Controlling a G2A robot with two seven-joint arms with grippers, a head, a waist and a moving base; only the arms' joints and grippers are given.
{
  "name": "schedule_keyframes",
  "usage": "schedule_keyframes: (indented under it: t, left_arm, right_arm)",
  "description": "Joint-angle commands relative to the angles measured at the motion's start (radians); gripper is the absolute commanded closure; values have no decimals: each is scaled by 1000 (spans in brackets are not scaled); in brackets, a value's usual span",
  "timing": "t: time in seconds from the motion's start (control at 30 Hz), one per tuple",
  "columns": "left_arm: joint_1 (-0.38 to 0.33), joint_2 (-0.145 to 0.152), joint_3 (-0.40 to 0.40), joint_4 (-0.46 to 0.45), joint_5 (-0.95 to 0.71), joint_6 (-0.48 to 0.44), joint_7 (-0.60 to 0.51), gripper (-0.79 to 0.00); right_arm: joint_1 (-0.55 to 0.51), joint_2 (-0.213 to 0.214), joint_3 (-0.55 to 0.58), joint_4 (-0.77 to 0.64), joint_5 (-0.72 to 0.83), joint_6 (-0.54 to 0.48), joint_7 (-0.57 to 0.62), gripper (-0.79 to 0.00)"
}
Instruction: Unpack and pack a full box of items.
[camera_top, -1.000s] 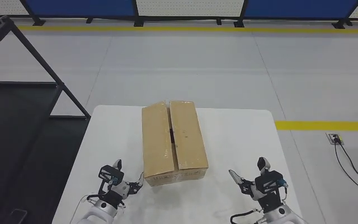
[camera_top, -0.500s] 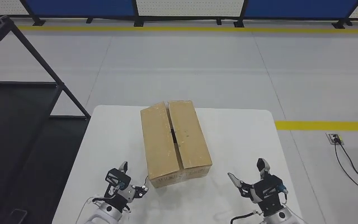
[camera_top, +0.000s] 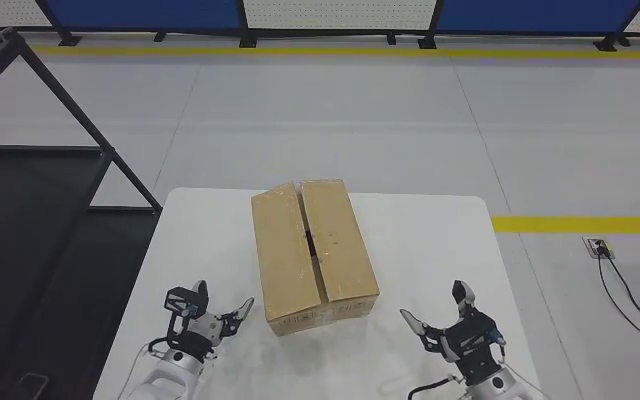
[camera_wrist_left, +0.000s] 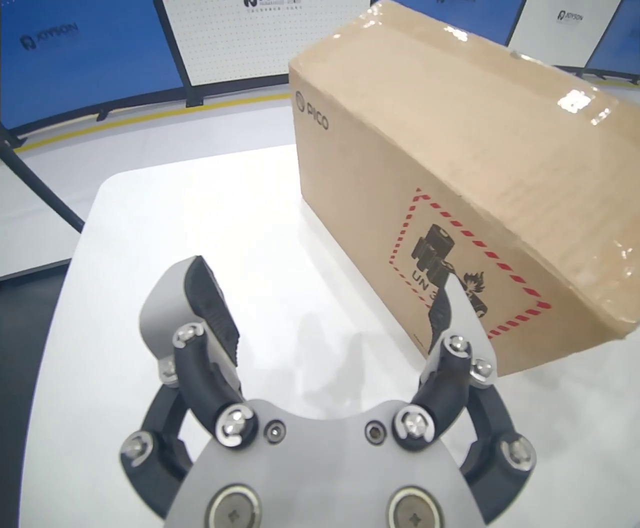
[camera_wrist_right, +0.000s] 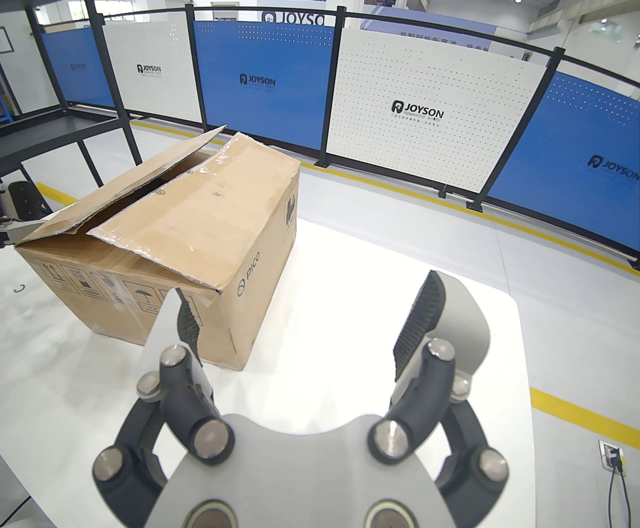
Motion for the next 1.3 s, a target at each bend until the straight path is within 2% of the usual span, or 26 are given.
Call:
schedule_keyframes:
  t: [0.0,0.53,1.1,1.27]
  left_arm:
    - [-3,-1,18,3,25,1,7,-785]
    - [2,-4,74,-23,84,-56,6,-785]
    - [-21,-12,170,-57,171,-79,2,-785]
    - [-14,-12,169,-68,157,-93,9,-785]
  right_arm:
    - [-4,0,0,-1,-6,2,0,-785]
    - [-27,-4,-2,12,-9,0,-29,-785]
    - [-61,-4,14,17,-20,-15,-59,-785]
    - [-61,-4,17,5,-18,-37,-63,-785]
